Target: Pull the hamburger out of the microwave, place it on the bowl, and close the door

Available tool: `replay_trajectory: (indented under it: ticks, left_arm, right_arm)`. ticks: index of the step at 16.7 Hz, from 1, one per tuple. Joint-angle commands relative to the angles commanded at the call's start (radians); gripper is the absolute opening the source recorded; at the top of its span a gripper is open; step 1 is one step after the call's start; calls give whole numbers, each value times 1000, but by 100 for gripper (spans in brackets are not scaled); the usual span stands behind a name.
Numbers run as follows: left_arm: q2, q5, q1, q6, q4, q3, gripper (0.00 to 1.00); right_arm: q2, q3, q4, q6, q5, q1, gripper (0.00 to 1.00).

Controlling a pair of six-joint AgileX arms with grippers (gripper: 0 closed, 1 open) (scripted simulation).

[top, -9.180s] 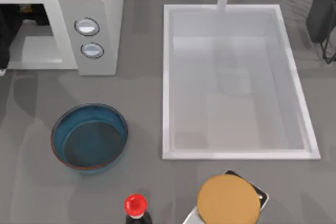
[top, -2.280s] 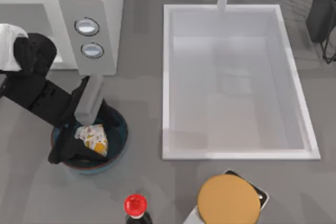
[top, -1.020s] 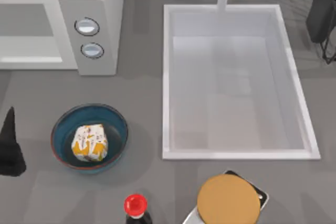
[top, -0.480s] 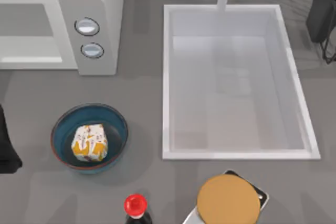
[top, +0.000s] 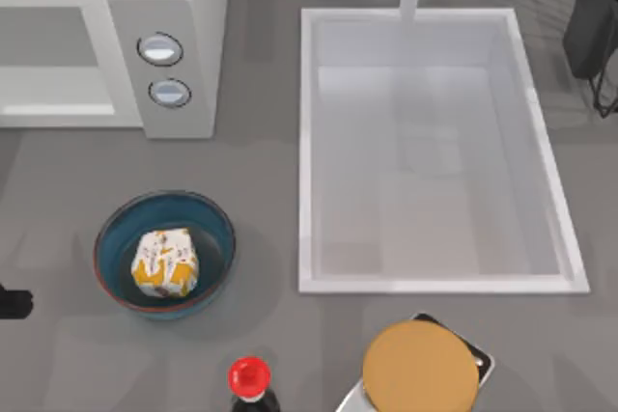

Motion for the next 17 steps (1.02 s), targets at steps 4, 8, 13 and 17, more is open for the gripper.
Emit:
replay_trajectory:
  ticks: [4,8,13,17]
  left_arm:
    - [0,0,0,0,0,0,10]
    - [0,0,0,0,0,0,0]
    - [0,0,0,0,0,0,0]
    - [39,-36,-37,1,26,13,0]
  right_arm:
    - [0,0,0,0,0,0,100]
    - [0,0,0,0,0,0,100]
    - [0,0,0,0,0,0,100]
    - [0,0,0,0,0,0,100]
